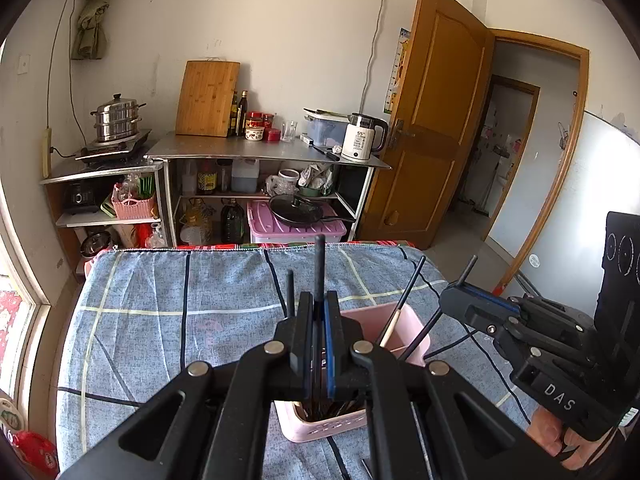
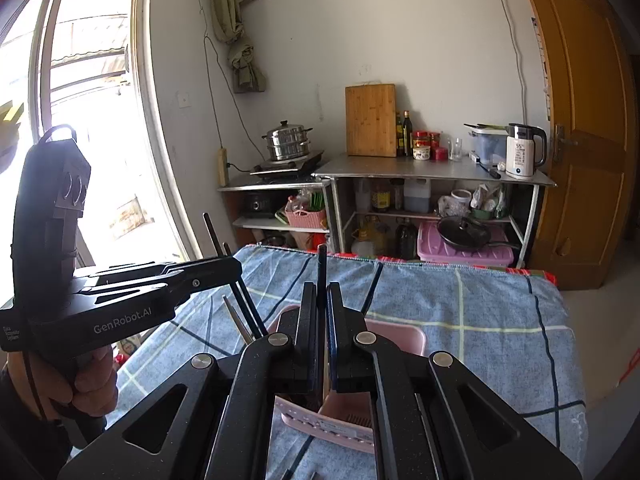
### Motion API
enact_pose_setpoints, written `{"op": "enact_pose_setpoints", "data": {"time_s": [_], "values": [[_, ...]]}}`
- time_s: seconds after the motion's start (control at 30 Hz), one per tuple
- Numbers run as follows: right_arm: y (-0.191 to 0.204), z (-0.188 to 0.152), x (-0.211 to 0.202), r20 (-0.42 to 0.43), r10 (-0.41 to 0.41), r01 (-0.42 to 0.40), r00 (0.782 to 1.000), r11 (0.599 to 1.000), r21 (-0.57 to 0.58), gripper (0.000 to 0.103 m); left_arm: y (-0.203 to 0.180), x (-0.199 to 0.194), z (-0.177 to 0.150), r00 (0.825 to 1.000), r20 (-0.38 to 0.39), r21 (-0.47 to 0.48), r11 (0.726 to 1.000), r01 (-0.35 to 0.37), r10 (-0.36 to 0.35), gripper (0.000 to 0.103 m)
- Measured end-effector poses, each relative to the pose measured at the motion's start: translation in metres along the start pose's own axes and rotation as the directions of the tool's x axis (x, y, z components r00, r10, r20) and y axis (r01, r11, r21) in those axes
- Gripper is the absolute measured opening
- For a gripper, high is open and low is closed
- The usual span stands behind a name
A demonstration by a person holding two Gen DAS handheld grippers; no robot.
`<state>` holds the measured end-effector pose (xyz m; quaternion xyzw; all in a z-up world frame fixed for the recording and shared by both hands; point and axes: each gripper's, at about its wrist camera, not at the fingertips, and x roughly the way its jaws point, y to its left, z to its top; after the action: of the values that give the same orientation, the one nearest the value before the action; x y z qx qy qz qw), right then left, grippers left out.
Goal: Organize utensils
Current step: 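Lower the black chopsticks into the basket and open both tools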
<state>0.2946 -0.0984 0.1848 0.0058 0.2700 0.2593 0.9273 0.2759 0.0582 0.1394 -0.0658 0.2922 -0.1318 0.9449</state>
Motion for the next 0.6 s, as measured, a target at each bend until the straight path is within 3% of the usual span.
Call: {"op": "enact_pose_setpoints", "data": {"time_s": [0.13, 0.3, 0.6], "values": [[-0.002, -0.004, 0.002, -0.025, 0.005, -0.004, 1.000, 1.000, 0.002, 0.005, 0.004, 0.000, -0.007, 1.000, -0.003, -0.021, 1.000, -0.006, 0.006, 0.007], [-0.004, -0.002, -0.015, 0.003, -0.002, 0.002, 1.000, 1.000, 0.002, 0.012, 0.006, -0.019, -0.011, 0.999, 0.041, -0.028, 0.999, -0.020, 0.021, 0.024], [-0.007, -0.018, -0.057, 0.042, -0.020, 0.019, 0.999, 1.000, 0.010, 0.013, 0.003, -0.070, -0.030, 0.991, 0.122, -0.030, 0.998, -0.050, 0.053, 0.028]]}}
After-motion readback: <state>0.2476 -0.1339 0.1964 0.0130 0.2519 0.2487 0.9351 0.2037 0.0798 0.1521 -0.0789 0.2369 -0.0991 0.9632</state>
